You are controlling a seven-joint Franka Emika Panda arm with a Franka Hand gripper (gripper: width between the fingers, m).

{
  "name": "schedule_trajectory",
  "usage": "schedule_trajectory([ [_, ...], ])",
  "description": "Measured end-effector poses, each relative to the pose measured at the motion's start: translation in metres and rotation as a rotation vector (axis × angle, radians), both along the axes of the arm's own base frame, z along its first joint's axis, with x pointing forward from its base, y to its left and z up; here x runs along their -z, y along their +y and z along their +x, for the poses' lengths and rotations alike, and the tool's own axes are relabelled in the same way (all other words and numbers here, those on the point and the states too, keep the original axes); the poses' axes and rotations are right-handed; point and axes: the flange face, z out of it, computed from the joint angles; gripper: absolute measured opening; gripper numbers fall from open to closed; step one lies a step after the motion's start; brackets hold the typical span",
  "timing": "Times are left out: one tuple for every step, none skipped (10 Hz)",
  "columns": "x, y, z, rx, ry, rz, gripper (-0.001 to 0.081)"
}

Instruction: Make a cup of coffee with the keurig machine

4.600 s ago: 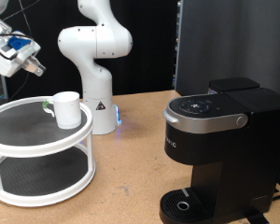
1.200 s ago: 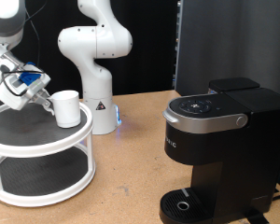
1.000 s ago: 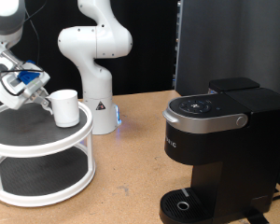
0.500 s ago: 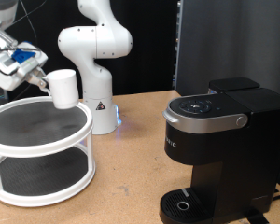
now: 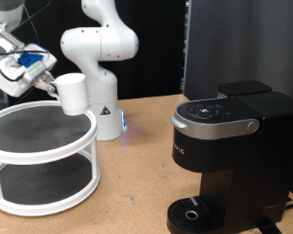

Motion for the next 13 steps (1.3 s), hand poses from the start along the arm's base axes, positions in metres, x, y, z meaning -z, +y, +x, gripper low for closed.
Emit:
schedule_trajectory([
  [0.005, 0.011, 0.009, 0.023, -0.005, 0.003, 0.0069],
  [0.009, 0.024, 0.019, 0.05, -0.011, 0.002, 0.0069],
  [0.012, 0.036, 0.029, 0.073, -0.018, 0.004, 0.0069],
  [0.014, 0.05, 0.04, 0.094, -0.026, 0.006, 0.0069],
  [0.016, 0.062, 0.05, 0.113, -0.035, 0.002, 0.0069],
  [0.018, 0.076, 0.059, 0.128, -0.042, -0.001, 0.0069],
  [0.02, 0.09, 0.068, 0.137, -0.047, -0.003, 0.0069],
  [0.021, 0.103, 0.076, 0.145, -0.051, -0.006, 0.0069],
  [0.022, 0.116, 0.083, 0.153, -0.054, -0.009, 0.0069],
  [0.023, 0.126, 0.088, 0.153, -0.054, -0.012, 0.0069],
  [0.024, 0.132, 0.092, 0.152, -0.052, -0.018, 0.0069],
  [0.025, 0.135, 0.094, 0.157, -0.052, -0.026, 0.0069],
  [0.025, 0.135, 0.094, 0.156, -0.051, -0.024, 0.0069],
])
